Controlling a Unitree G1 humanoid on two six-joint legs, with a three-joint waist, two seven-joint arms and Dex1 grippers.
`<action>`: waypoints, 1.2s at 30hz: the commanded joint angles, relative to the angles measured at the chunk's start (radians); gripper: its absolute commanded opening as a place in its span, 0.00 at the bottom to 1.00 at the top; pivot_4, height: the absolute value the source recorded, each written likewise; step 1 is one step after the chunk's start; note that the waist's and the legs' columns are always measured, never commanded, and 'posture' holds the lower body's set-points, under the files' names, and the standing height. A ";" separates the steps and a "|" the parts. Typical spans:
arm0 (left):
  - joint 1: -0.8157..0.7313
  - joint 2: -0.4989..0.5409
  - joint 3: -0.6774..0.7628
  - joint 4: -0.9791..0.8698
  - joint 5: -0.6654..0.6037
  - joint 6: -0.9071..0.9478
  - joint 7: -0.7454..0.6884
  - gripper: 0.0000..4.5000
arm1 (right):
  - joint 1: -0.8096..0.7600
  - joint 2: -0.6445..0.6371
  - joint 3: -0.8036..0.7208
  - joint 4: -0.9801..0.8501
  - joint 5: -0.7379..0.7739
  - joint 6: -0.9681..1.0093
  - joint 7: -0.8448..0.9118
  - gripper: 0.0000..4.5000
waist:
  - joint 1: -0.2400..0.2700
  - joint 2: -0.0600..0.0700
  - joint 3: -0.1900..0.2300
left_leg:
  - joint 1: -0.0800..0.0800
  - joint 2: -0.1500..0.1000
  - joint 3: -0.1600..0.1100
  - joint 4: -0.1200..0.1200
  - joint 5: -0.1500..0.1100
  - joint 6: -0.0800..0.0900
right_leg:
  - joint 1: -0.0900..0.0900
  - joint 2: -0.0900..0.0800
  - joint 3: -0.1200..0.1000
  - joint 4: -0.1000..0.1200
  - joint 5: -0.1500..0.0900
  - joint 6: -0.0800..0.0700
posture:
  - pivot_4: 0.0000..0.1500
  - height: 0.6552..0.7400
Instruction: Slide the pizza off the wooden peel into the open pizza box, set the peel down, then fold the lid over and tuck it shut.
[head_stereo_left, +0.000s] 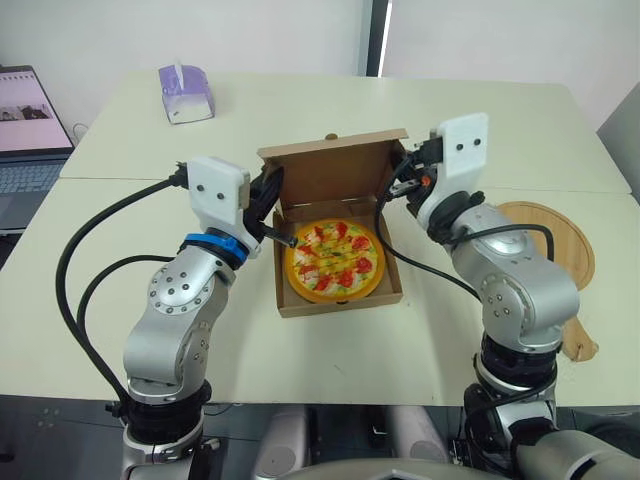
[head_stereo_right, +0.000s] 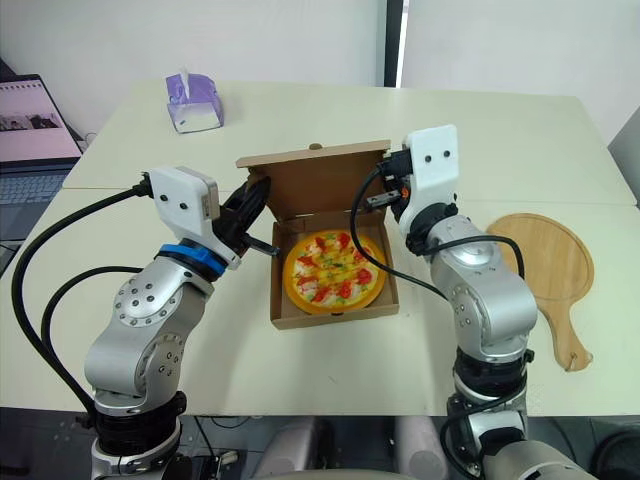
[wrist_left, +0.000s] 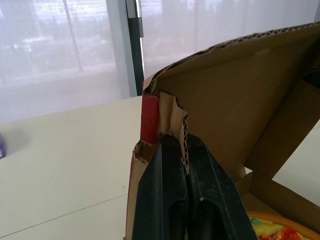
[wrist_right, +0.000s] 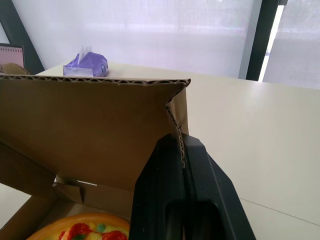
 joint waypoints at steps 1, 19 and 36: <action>-0.020 -0.011 -0.027 -0.036 -0.018 -0.026 -0.016 0.00 | -0.054 0.027 0.026 -0.016 0.031 -0.011 0.008 0.01 | 0.000 0.000 0.000 | 0.000 0.000 0.000 0.000 0.000 0.000 | 0.000 0.000 0.000 0.000 0.000 0.000 | 1.00 1.00; -0.010 -0.015 -0.027 -0.031 -0.010 -0.035 -0.014 0.00 | -0.148 0.039 0.023 0.060 0.026 -0.003 -0.019 0.01 | 0.000 0.000 0.000 | 0.000 0.000 0.000 0.000 0.000 0.000 | 0.000 0.000 0.000 0.000 0.000 0.000 | 1.00 1.00; -0.002 -0.015 -0.024 -0.030 -0.015 -0.033 -0.019 0.00 | -0.076 0.059 0.042 0.034 0.027 0.029 -0.046 0.01 | 0.000 0.000 0.000 | -0.001 0.000 0.000 0.000 0.000 0.000 | 0.000 0.000 0.000 -0.001 0.000 0.000 | 1.00 1.00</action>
